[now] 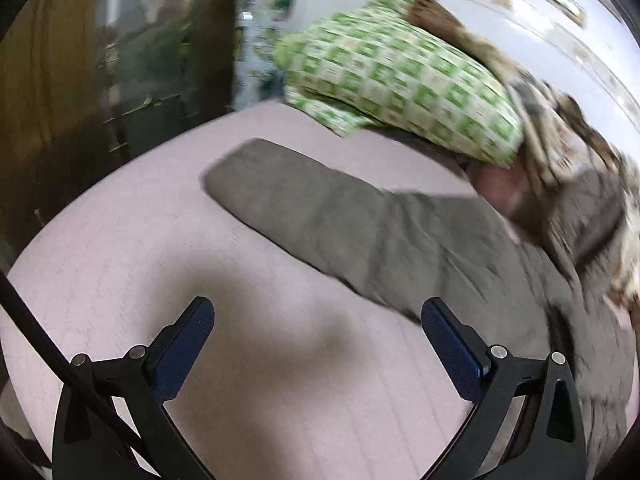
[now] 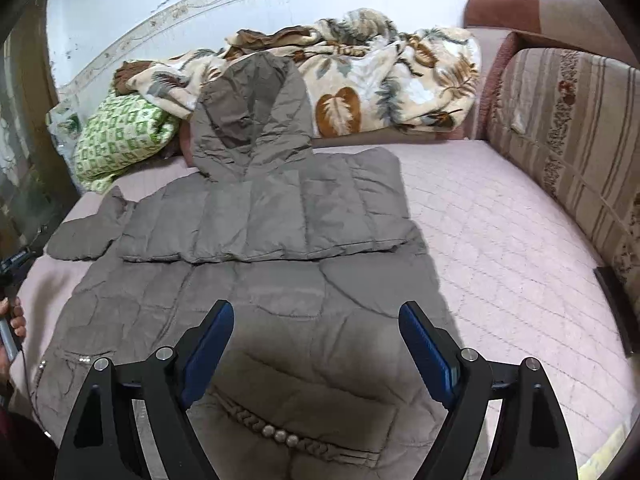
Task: Fold large clothes
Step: 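Move the left tool to the other sleeve cuff and grasp it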
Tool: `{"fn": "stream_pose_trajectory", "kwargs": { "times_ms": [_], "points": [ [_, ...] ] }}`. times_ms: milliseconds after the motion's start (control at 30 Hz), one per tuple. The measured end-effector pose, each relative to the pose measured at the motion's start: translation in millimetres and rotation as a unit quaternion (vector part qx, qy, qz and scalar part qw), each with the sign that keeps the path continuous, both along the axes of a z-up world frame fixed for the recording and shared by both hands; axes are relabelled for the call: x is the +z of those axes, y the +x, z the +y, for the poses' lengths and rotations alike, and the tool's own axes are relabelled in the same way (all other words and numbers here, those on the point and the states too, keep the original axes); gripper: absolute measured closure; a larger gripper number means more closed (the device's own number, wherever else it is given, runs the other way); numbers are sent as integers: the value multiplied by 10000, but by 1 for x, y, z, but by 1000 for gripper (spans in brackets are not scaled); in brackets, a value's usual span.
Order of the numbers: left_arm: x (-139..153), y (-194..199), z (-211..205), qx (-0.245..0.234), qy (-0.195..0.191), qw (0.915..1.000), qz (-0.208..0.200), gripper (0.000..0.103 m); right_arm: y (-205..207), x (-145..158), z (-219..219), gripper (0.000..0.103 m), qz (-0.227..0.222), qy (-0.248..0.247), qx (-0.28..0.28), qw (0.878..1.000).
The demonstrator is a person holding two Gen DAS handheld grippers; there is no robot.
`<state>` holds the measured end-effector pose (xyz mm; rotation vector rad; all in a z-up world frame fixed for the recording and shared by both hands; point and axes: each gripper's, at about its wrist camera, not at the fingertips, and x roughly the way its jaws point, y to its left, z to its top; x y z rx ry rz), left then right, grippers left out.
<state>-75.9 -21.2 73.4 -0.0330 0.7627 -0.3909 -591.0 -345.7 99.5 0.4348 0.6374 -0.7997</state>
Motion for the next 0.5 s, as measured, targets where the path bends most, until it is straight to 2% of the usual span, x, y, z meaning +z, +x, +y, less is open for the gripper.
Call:
{"fn": "stream_pose_trajectory", "kwargs": {
  "times_ms": [67, 167, 267, 367, 433, 500],
  "points": [
    [-2, 23, 16, 256, -203, 9994, 76, 0, -4, 3, 0, 15, 35, -77, -99, 9999],
    [-17, 64, 38, 603, -467, 9956, 540, 0, -11, 6, 1, 15, 116, -151, -274, 9994],
    [-32, 99, 62, 969, -858, 9871, 945, 0, -18, 14, 9, 15, 393, -425, -327, 9978],
    [-38, 123, 83, 1208, -1313, 9778, 1103, 0, -26, 19, 18, 15, 582, -649, -302, 9957],
    [-42, 140, 97, 1225, -1589, 9721, 1214, 0, -35, 19, 13, 15, 480, -517, -368, 9968],
    [-48, 151, 109, 1228, -1984, 9629, 1354, 2, -40, 14, 3, 15, 515, -345, -572, 9964]
  ]
}}
